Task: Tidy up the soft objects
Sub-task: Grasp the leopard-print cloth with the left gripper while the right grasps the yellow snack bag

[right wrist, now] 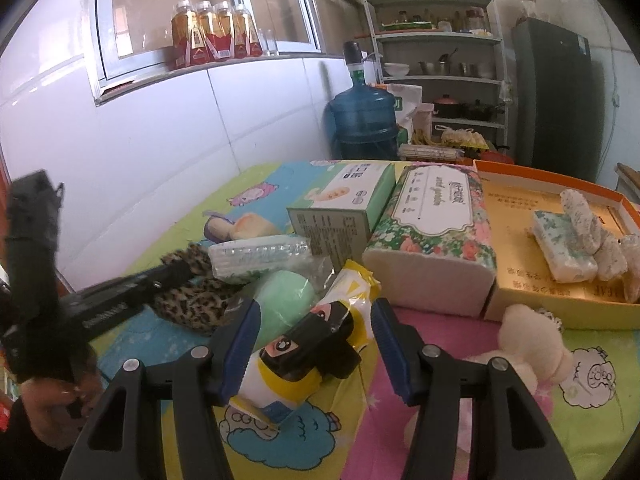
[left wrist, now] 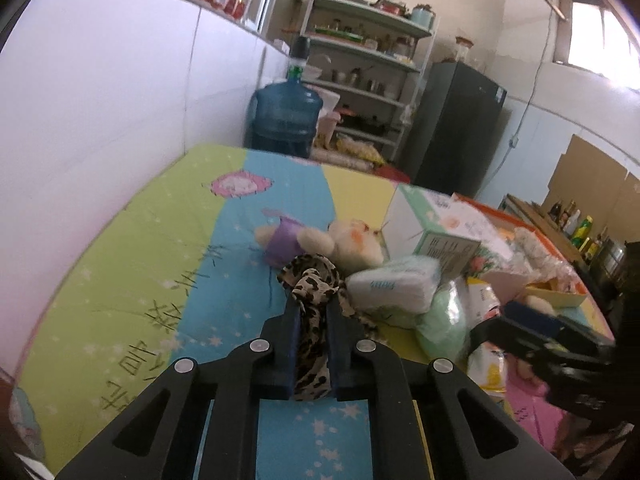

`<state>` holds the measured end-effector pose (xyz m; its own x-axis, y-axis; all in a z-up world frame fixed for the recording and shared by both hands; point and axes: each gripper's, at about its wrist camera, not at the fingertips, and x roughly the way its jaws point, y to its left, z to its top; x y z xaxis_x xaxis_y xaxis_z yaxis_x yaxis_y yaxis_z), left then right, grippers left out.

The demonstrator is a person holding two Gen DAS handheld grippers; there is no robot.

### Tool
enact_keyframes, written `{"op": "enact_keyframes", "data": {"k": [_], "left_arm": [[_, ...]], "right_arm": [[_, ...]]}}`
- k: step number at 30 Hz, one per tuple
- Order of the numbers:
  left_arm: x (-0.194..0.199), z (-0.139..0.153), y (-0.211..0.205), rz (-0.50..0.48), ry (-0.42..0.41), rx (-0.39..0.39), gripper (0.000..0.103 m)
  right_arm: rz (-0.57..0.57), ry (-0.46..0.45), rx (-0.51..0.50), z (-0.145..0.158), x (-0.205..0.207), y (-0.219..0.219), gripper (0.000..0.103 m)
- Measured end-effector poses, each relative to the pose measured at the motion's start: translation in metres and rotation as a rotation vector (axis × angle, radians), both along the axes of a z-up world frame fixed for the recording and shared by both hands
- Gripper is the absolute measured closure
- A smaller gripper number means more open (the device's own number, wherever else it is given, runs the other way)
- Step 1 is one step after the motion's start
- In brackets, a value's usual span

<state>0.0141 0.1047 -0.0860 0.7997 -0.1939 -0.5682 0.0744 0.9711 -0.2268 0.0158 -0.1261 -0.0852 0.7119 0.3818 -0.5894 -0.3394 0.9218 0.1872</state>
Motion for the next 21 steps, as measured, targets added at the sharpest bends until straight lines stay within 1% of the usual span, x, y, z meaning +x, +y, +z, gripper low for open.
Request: {"op": "enact_keyframes", "data": {"k": [3, 6, 12, 17, 21], "left_arm": [[-0.006, 0.009, 0.005, 0.006, -0.029, -0.005, 0.092], [-0.013, 0.019, 0.009, 0.010, -0.059, -0.008, 0.092], [-0.025, 0.035, 0.007, 0.008, -0.108, 0.011, 0.092], [-0.030, 0.040, 0.003, -0.004, -0.123, 0.015, 0.092], [-0.030, 0.041, 0.001, -0.009, -0.125, 0.012, 0.092]], "right_arm": [[-0.011, 0.029, -0.018, -0.005, 0.005, 0.003, 0.046], [-0.025, 0.057, -0.007, -0.009, 0.011, 0.002, 0.037], [-0.016, 0.120, 0.061, -0.017, 0.017, -0.004, 0.036], [-0.010, 0.141, 0.047, -0.021, 0.017, 0.002, 0.036], [0.001, 0.155, 0.015, -0.024, 0.018, 0.009, 0.036]]}}
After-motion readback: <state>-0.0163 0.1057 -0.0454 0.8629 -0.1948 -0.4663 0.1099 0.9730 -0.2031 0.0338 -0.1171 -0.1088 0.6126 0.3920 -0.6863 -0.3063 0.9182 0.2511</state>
